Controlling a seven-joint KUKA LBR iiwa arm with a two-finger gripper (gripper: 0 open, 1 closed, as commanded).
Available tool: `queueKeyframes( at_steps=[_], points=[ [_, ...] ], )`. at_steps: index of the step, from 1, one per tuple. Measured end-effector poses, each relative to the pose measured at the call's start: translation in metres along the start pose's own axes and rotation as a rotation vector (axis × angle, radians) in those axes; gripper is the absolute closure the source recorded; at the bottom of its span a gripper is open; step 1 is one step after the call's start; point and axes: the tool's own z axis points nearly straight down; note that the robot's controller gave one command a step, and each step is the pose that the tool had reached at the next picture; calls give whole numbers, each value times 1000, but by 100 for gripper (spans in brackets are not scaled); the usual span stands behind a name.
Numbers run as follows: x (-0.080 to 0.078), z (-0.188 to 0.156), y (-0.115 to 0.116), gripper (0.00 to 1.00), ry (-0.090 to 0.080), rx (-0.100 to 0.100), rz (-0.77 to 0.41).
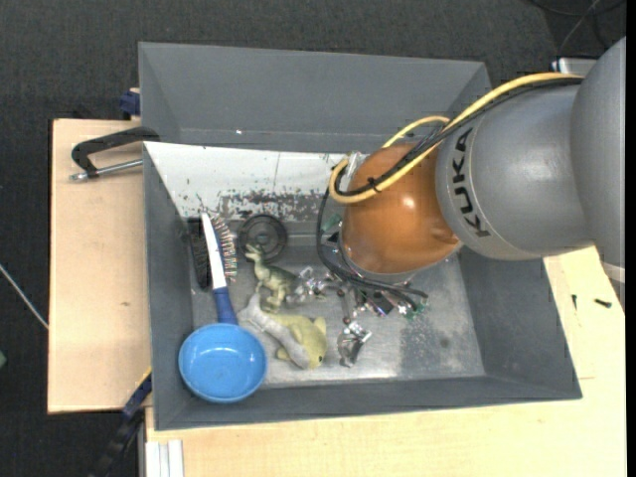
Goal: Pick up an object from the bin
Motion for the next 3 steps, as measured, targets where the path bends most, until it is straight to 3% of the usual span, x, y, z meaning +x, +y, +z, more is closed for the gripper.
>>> queueKeyframes(
  at_steps=[1, 2, 3],
  points=[
    [-15, 25, 24, 0, 6, -1, 184],
    [-18, 23, 23, 100, -9, 1, 183],
    [2, -97, 16, 100, -6, 3, 147]
  ],
)
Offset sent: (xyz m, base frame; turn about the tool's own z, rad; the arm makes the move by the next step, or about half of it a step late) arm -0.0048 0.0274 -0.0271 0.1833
